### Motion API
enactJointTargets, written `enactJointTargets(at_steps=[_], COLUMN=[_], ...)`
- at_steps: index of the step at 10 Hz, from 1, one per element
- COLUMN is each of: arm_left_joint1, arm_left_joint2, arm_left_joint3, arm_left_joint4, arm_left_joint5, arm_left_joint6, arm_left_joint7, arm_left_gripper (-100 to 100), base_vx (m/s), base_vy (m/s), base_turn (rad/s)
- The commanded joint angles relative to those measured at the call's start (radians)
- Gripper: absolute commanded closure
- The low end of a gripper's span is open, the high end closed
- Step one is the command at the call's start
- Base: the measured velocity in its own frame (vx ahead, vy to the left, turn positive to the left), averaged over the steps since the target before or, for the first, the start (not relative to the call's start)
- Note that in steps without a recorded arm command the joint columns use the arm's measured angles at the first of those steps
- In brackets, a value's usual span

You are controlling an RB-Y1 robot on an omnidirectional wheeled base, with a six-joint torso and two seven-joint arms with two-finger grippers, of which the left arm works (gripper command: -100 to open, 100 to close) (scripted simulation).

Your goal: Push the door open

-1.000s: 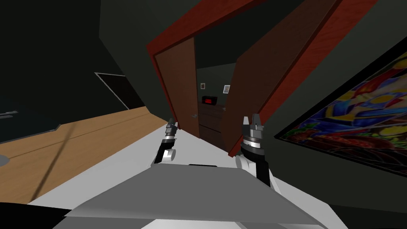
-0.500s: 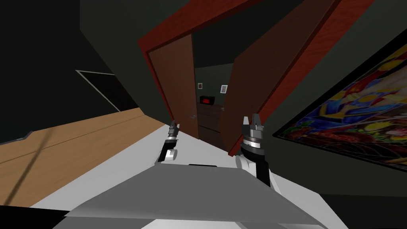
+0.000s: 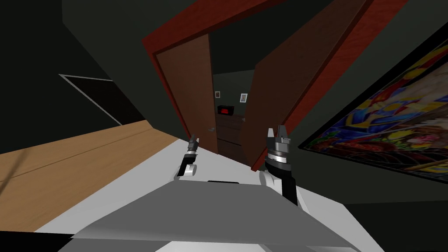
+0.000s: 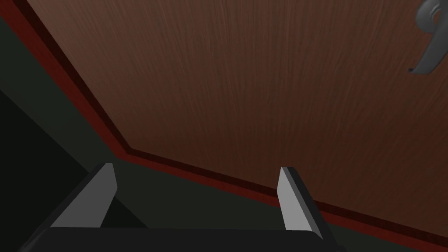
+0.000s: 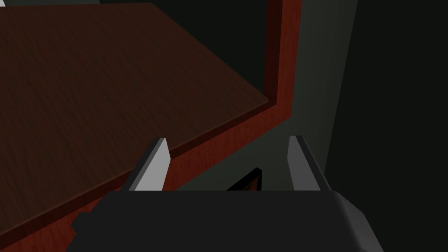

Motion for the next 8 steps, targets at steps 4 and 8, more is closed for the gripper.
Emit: enactJointTargets(at_steps=[4,8], arm_left_joint1=[-0.044,-0.087], arm_left_joint2=[0.004,0.006], arm_left_joint3=[-0.002,-0.004], arm_left_joint4=[0.134,0.250], arm_left_joint5=[0.005,0.009], arm_left_joint6=[-0.031,-0.059], arm_left_joint7=[-0.003,-0.007], arm_left_gripper=[-100,-100], base_vx=[0.055,0.038], base_vy=[0.101,0.062], base_turn=[-0.141,-0.108])
